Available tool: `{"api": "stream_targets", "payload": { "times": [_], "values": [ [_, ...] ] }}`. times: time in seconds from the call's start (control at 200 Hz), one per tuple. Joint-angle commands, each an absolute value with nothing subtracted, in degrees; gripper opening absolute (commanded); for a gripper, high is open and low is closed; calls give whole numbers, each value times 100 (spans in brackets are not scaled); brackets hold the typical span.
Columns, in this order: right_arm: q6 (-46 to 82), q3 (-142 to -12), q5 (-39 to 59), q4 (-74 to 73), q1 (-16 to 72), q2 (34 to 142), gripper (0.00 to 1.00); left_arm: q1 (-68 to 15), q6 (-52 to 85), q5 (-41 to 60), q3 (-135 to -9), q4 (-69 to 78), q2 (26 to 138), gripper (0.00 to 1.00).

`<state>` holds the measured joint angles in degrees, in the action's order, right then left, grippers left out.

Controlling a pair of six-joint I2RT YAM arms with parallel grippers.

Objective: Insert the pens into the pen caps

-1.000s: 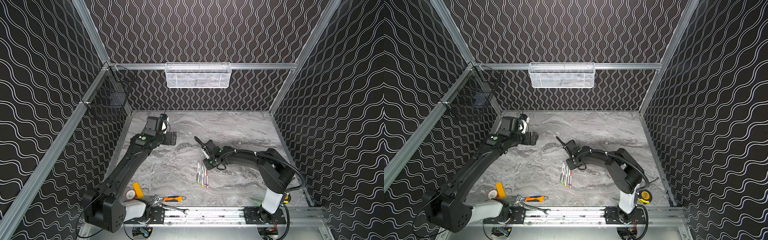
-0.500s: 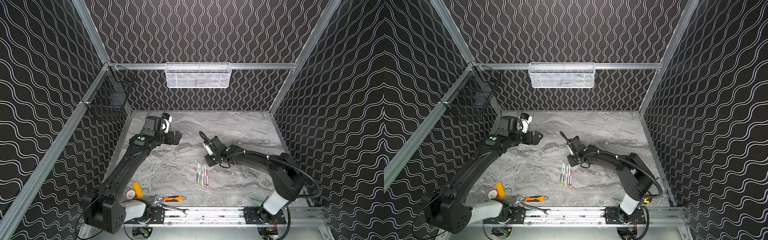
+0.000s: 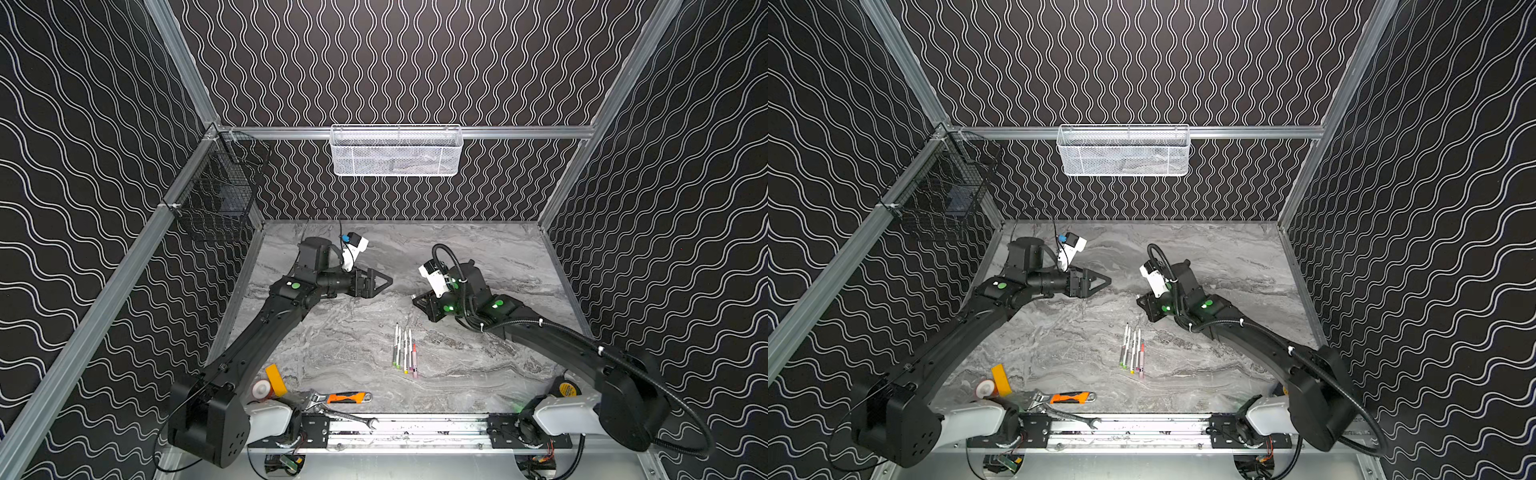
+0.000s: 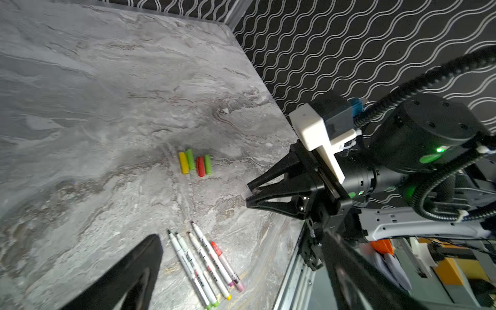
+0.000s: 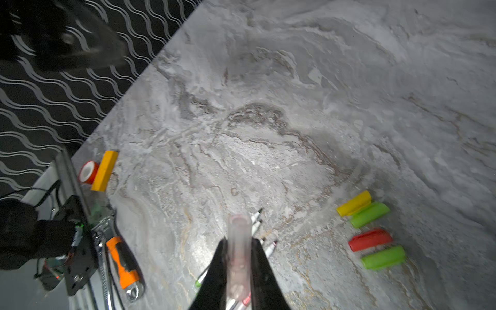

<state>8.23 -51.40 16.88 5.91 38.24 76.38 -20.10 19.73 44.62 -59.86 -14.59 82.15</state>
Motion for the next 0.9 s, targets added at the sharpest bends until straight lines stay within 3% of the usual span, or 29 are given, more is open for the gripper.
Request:
{"api": "stream_targets", "payload": {
  "times": [0.0, 0.16, 0.891],
  "values": [
    [600, -4940, 2288, -115, 3818, 7401, 17, -2149, 1986, 5192, -6079, -1116, 8319, 90],
    [475, -4780, 2756, -467, 3814, 7203, 16, -2267, 2111, 5568, -5980, -792, 8386, 80],
    [539, -4922, 3223, -1055, 3832, 7163, 16, -2548, 1966, 5939, -6053, -941, 8689, 59]
  ]
}}
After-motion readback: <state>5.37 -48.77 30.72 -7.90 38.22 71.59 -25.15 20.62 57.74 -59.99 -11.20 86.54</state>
